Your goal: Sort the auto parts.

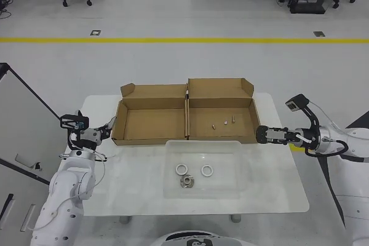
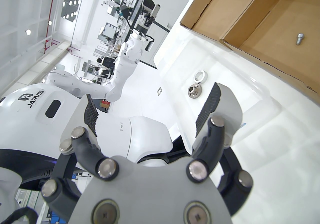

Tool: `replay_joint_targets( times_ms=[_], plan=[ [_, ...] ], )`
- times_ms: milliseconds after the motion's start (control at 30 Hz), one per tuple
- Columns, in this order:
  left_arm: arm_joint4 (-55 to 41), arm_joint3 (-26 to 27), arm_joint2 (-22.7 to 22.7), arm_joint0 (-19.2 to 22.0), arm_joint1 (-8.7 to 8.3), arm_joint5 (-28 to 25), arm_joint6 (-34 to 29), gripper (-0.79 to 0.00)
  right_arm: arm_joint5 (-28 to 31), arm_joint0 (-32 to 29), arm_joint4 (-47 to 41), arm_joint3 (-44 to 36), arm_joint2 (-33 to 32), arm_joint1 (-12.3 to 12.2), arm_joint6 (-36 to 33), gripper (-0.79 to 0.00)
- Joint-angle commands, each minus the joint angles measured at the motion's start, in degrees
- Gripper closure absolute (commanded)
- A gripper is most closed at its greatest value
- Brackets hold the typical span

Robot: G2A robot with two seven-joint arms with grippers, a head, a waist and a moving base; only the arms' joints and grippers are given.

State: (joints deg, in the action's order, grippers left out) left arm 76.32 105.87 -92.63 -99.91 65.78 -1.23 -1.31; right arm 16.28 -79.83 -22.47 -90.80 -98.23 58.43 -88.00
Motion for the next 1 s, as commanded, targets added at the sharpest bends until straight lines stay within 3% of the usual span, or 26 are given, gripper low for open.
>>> replay_joint_targets(
  times_ms=[0,167,400,700,967],
  plan=[
    [1.7,4.2,-0.1,-0.7,-0.23,-2.8,-5.0,-0.785,0.0,0.0,0.0,0.0,0.0,0.0,0.0,-0.785],
    [9.3,14.9,3.6,-1.2,-0.86,-12.4,-20.5,-0.785,0.0,0.0,0.0,0.0,0.0,0.0,0.0,-0.785],
    [14.9,22.2,14.5,3.9,-0.71,-20.2,-41.6,-0.785,0.0,0.0,0.0,0.0,0.0,0.0,0.0,-0.785],
    [8.8,23.6,28.6,13.7,0.75,-24.2,-62.4,-0.785,0.0,0.0,0.0,0.0,0.0,0.0,0.0,-0.785],
    [-1.5,20.7,38.4,23.7,2.88,-20.4,-74.6,-0.785,0.0,0.0,0.0,0.0,0.0,0.0,0.0,-0.785]
  ],
)
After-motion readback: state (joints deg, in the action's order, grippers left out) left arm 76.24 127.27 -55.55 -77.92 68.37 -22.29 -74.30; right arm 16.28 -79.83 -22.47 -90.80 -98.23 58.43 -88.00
